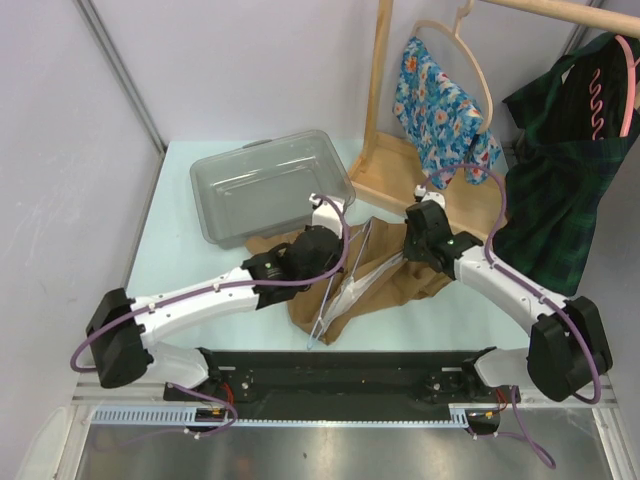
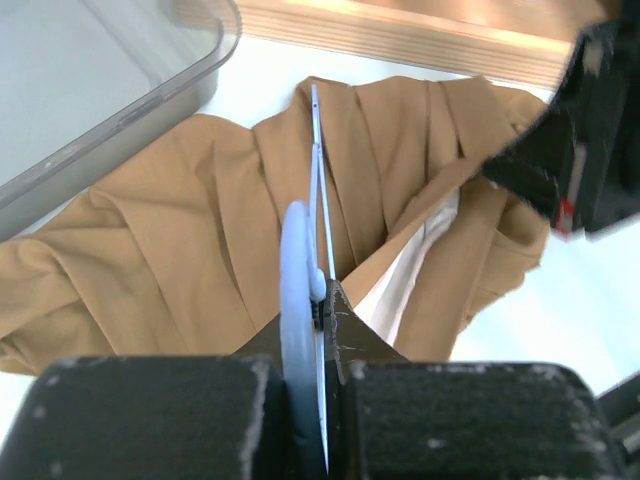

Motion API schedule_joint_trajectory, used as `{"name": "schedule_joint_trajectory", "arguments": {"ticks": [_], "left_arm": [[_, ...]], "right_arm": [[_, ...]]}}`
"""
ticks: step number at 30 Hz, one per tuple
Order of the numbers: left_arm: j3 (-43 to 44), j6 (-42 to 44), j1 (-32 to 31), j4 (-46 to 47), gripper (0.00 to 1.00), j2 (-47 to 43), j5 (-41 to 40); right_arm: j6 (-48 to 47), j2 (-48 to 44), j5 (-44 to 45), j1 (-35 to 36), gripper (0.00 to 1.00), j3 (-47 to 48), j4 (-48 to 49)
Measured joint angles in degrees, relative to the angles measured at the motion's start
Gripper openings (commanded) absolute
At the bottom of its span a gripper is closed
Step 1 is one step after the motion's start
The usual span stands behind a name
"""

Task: Place the skirt on the hanger
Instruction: Place skirt on hanger

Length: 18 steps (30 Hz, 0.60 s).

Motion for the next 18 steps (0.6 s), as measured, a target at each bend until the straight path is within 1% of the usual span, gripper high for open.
{"name": "schedule_joint_trajectory", "arguments": {"ticks": [3,5,8,10,14,18], "left_arm": [[-3.72,2.19,-0.44,3.58,0.00,-3.48,1.97],[-8.28,4.48,-0.68,8.17,0.00,-8.24,5.42],[-11.87,6.84,-0.90,12.31,0.00,-12.24,9.18],[-13.79,8.63,-0.90,14.86,0.00,-14.29,12.33],[-15.26,11.47,-0.96,18.34,0.00,-14.73,18.49],[-15.54,13.09,-1.29,19.58,0.00,-13.73,21.66]], "right_arm": [[-0.26,-0.55,-3.91,-3.58,0.00,0.00,0.61],[-0.31,-0.79,-7.80,-7.13,0.00,0.00,1.20],[-0.70,-0.76,-12.81,-11.26,0.00,0.00,1.86],[-1.11,-0.74,-15.39,-12.76,0.00,0.00,2.05],[-1.33,-0.59,-19.04,-13.16,0.00,0.00,2.10],[-1.31,-0.59,-21.24,-13.94,0.00,0.00,2.25]]}}
